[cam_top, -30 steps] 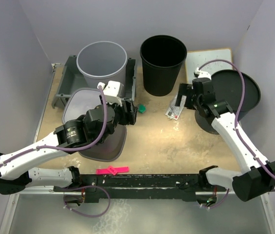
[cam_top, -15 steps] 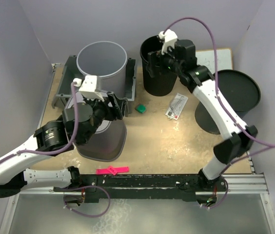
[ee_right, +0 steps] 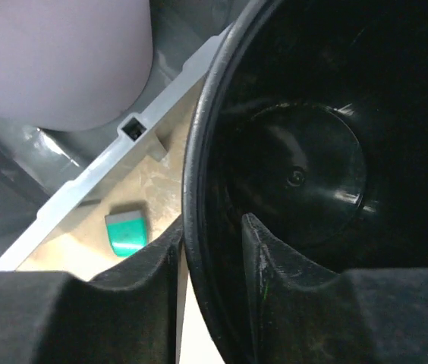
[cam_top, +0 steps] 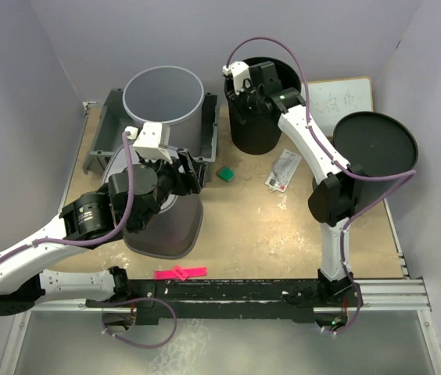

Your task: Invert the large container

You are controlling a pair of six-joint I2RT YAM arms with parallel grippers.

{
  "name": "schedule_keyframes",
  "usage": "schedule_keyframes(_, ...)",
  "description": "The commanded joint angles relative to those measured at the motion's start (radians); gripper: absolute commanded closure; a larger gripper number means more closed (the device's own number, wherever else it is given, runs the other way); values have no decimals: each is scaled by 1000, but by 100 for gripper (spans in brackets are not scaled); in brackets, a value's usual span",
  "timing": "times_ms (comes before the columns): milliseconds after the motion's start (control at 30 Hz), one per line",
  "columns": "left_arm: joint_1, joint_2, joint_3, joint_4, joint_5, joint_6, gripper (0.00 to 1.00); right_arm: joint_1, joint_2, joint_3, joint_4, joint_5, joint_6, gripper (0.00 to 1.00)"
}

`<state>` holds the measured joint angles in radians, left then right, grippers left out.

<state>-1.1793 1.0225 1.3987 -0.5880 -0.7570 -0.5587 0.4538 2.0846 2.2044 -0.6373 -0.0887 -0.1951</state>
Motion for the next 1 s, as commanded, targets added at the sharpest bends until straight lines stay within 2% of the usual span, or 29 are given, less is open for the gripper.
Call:
schedule_keyframes(0, 1, -1, 24, 24, 15, -12, 37, 3, -90, 19, -46, 1, 4, 77)
schedule_keyframes(67, 1, 3, 23, 34, 23, -10, 37, 3, -140, 12, -38, 0, 23, 92)
schedule_keyframes(133, 1, 7, 14, 46, 31, -7, 37, 3, -221, -22, -4, 5, 43, 100)
schedule_keyframes(300, 1, 19, -5, 82, 50, 0, 37, 3, -419, -122, 49, -53, 131, 100)
schedule_keyframes(400, 1, 28, -6, 104, 62, 4, 37, 3, -569, -244, 107, -102, 209, 100)
schedule_keyframes(733, 1, 29, -14, 148, 71, 9, 37, 3, -1104, -791, 226, -185, 478, 100)
schedule_keyframes(967, 1, 26, -66, 230, 40, 8, 37, 3, -1458, -1207, 407, -138, 813, 100)
